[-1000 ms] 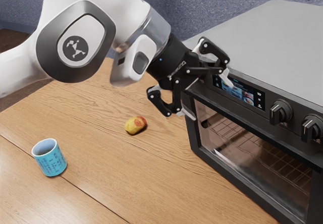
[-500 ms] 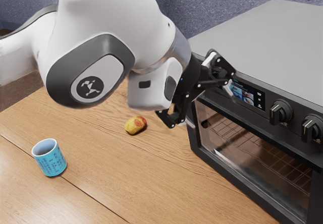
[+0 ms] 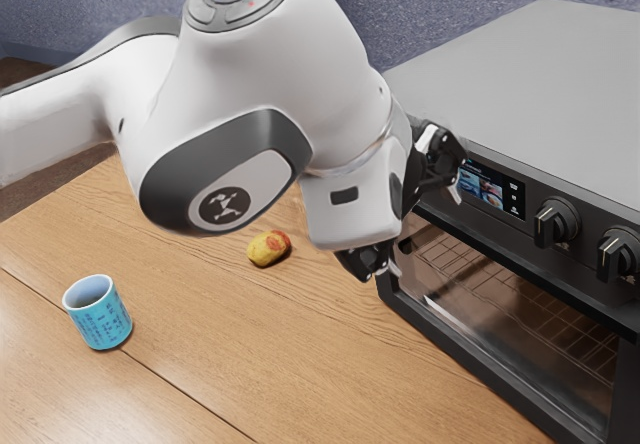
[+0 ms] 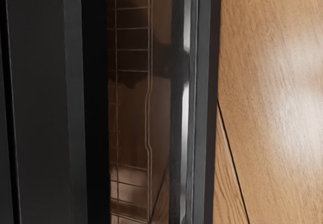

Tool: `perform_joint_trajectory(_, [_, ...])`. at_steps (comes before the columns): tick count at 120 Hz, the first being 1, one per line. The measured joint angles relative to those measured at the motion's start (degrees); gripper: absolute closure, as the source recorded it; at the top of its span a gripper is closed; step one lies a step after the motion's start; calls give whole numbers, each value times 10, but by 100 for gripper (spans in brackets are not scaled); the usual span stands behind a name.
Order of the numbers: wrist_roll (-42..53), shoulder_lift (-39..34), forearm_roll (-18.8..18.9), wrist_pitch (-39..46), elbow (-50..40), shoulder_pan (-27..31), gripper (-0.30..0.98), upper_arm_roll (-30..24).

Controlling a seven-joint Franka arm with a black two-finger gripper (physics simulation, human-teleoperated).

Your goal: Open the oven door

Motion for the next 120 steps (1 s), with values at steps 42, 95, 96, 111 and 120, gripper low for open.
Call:
perform_joint_trajectory(42, [-73,4,2,1,-9,0,0,0])
perform_joint_trajectory(95, [-139,-432,39,-106,-32,67,9,-263])
perform_joint_trajectory(96, [-142,-407,40,-117,17,95,8,-259])
perform_joint_trajectory(111, [-230,22,-54,-247,331,347,4,-108])
perform_joint_trajectory(120, [-281,125,-95,-285,314,399,3,-80])
